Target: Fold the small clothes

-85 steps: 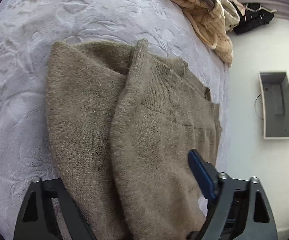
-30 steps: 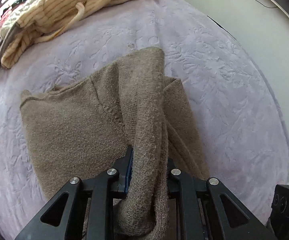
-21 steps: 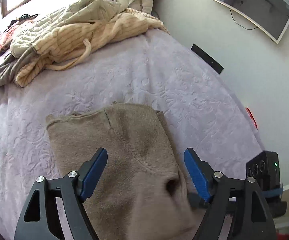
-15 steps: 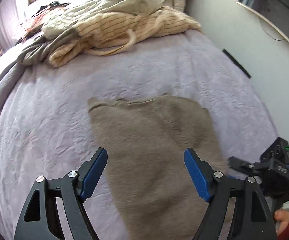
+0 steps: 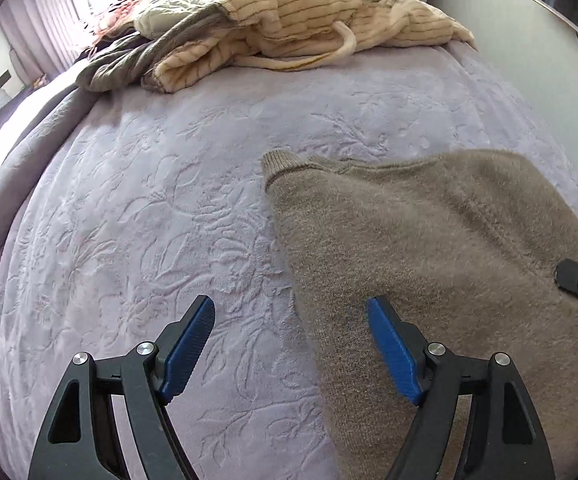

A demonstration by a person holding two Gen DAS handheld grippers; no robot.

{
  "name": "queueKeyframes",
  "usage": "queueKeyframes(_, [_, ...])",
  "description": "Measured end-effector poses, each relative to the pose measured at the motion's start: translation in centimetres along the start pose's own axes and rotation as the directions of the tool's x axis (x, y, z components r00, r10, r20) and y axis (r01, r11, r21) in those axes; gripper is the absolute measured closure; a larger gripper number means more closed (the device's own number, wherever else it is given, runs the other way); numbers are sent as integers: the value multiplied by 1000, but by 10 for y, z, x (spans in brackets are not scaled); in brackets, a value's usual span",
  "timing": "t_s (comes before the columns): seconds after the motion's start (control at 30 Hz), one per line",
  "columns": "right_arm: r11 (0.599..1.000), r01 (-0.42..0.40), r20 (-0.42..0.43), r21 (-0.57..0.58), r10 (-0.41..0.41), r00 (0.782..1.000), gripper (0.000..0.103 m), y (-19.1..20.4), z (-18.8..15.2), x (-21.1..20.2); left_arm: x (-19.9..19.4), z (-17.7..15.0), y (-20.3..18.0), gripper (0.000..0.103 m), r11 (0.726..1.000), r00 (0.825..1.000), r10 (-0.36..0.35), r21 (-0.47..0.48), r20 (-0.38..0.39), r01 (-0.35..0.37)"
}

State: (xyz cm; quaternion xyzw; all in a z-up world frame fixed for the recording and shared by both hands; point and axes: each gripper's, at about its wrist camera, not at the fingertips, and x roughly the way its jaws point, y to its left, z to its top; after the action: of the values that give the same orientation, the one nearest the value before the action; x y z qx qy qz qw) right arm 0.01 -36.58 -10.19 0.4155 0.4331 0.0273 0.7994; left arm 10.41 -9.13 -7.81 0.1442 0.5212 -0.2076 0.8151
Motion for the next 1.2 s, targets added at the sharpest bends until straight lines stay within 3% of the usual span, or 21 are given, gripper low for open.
queueKeyframes(0.13, [986,156,-67,50,-153,986,87,-49,-6,24,19,-9,-27,14,992,998,52,113,30,-55])
queueKeyframes(0.17, [985,153,-82,85,-146,986,87,-61,-8,28,19,-8,-27,14,992,998,52,114,30,-55])
queueKeyframes(0.2, [980,141,-69,138,-132,989,80,-68,-8,23,16,-6,-25,14,993,999,43,106,20,-45])
queueKeyframes(0.27, [974,153,-51,167,-146,988,79,-70,-7,10,8,-2,-17,14,995,1000,16,95,-9,-15])
queueKeyframes(0.4, [961,268,-17,61,-268,963,73,-46,-12,-27,-17,-7,-2,14,995,999,-26,95,-42,30])
queueKeyframes(0.57, [980,180,0,-80,-181,984,73,10,-29,-57,-39,-19,-10,14,989,993,-101,104,-58,107])
queueKeyframes(0.67, [965,174,-45,-194,-186,982,73,35,-50,-51,-43,-32,-28,14,981,985,-153,108,-82,162])
queueKeyframes(0.73, [945,204,-80,-254,-230,970,73,41,-64,-36,-37,-42,-39,14,976,979,-171,114,-113,183])
queueKeyframes(0.83, [911,297,-107,-286,-339,935,75,25,-84,-21,-19,-64,-47,14,979,975,-148,112,-166,168])
queueKeyframes(0.9, [857,402,-100,-321,-453,886,81,8,-96,-12,-5,-80,-45,14,981,963,-151,83,-222,173])
queueKeyframes(0.93, [854,413,-109,-317,-465,879,86,-1,-100,-9,1,-87,-41,14,980,954,-173,54,-245,192])
queueKeyframes(1.0, [875,394,-113,-283,-438,892,88,-15,-106,-11,5,-95,-35,8,977,942,-204,1,-265,211])
queueKeyframes(1.07, [884,391,-108,-257,-428,897,90,-18,-109,-16,2,-97,-34,8,978,943,-201,6,-265,210])
queueKeyframes(1.2, [872,412,-120,-266,-454,883,90,-13,-116,-23,-4,-97,-38,8,980,946,-180,33,-271,196])
